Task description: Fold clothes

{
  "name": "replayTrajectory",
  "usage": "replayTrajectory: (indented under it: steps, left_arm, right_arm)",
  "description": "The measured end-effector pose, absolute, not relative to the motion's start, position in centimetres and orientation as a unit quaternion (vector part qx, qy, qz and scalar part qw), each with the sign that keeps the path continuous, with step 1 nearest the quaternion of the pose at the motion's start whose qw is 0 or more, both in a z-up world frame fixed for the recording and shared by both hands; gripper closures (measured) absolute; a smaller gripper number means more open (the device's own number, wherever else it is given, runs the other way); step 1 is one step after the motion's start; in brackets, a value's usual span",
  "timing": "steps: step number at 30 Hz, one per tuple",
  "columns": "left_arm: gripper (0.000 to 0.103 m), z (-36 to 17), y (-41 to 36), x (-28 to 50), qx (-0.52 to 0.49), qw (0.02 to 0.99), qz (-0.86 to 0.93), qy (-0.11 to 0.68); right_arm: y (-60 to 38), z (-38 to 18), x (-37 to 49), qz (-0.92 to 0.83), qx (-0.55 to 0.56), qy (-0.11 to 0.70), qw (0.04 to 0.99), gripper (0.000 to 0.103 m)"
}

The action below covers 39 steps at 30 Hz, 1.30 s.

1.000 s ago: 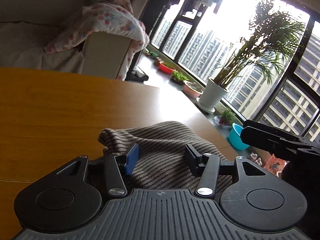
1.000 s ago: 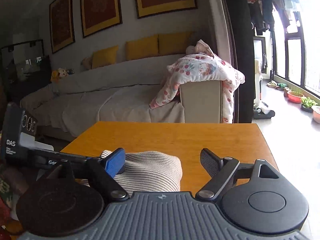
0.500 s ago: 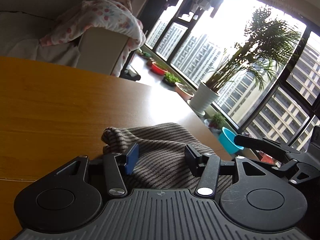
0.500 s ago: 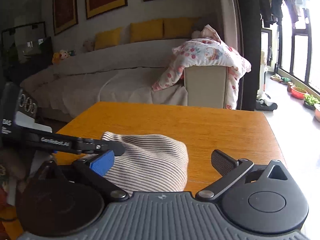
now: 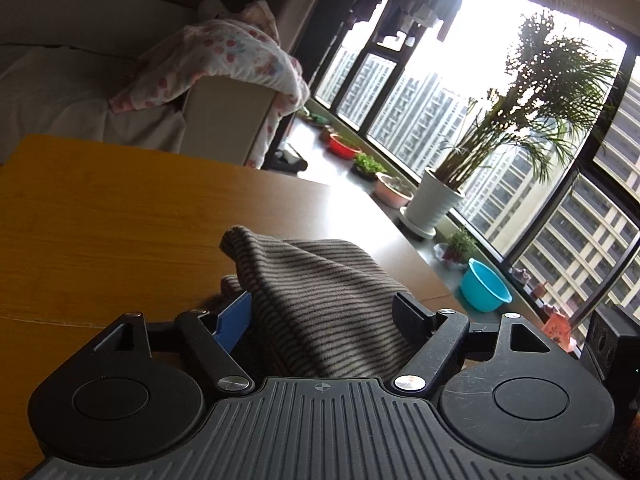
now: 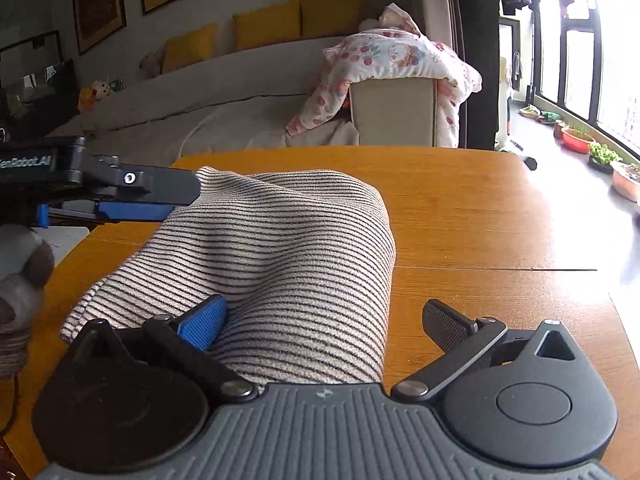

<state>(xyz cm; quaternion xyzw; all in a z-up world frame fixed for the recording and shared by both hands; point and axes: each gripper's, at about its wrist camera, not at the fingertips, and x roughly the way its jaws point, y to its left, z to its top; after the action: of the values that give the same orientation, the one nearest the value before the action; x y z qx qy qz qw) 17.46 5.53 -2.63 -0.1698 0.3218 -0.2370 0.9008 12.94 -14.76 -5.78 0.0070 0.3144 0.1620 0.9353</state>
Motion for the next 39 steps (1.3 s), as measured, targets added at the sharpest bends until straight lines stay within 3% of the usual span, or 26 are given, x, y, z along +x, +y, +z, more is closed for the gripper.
replayTrajectory:
  steps: [4, 10, 21, 23, 24, 27, 33, 39]
  left_arm:
    - [0.023, -4.5, 5.8, 17.0, -0.167, 0.890, -0.220, 0.362]
    - [0.019, -5.3, 5.9, 16.8, -0.152, 0.894, -0.207, 0.368]
    - [0.021, -5.1, 5.4, 16.2, -0.135, 0.898, -0.209, 0.363]
    - [0.027, -5.2, 5.1, 16.6, -0.140, 0.894, -0.224, 0.361]
    - [0.035, -5.2, 5.0, 16.9, -0.143, 0.892, -0.231, 0.360]
    - [0.044, -5.3, 4.2, 17.8, -0.138, 0.891, -0.246, 0.355]
    - [0.044, -5.3, 3.9, 22.8, -0.126, 0.897, -0.248, 0.342]
    - [0.037, -5.2, 4.7, 27.6, -0.134, 0.904, -0.220, 0.341]
  right_arm:
    - [-14.4, -5.6, 12.6, 0.153, 0.000, 0.312, 0.938, 0.000]
    - [-14.3, -5.5, 12.4, 0.147, 0.004, 0.312, 0.938, 0.000]
    - [-18.7, -5.7, 13.8, 0.223, 0.147, 0.357, 0.895, 0.000]
    - [-18.9, -6.2, 14.1, 0.229, 0.158, 0.364, 0.889, 0.007]
    - [-18.6, -6.3, 14.1, 0.235, 0.148, 0.366, 0.889, 0.019]
    - [-17.7, -6.2, 14.4, 0.236, 0.131, 0.353, 0.896, 0.023]
    - [-17.5, -6.4, 17.4, 0.212, 0.132, 0.333, 0.909, 0.026]
    - [-16.6, -6.8, 21.9, 0.175, 0.140, 0.311, 0.923, 0.026]
